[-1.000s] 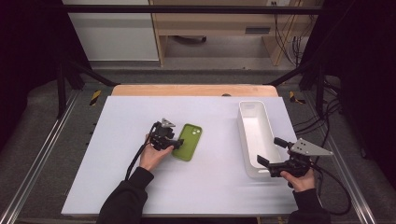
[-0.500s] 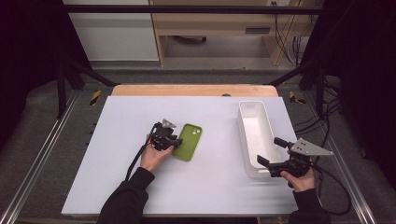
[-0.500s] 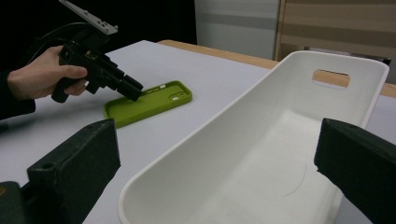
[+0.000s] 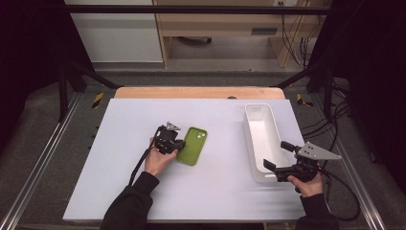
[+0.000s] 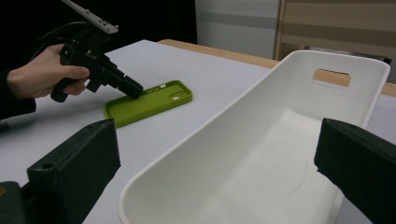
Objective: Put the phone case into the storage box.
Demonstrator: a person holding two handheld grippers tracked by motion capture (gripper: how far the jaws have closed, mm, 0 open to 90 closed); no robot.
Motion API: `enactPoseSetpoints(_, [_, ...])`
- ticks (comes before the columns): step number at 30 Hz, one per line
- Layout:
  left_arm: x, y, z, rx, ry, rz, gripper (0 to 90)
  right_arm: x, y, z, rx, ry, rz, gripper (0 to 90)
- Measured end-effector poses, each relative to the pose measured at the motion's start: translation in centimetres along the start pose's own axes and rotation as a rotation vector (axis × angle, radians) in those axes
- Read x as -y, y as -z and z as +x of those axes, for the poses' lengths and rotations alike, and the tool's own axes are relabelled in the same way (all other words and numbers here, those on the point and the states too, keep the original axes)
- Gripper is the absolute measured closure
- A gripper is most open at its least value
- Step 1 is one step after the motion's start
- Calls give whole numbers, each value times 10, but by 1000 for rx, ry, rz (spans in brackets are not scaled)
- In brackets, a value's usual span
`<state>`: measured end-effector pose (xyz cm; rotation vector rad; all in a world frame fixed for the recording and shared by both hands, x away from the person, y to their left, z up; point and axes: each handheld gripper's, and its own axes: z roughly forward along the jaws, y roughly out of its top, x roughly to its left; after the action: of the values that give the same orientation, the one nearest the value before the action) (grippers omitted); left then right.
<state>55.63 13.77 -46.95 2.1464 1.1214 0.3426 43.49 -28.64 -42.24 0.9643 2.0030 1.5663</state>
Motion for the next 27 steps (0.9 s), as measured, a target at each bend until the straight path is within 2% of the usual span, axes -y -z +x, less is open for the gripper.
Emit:
enactPoseSetpoints(9, [-2,0,-4,-33,-14,11,825,0,0,0,0,0,0,6])
enactPoseSetpoints(27, [-2,0,-6,-57,-23,0,872,0,0,0,2,1,-3,6])
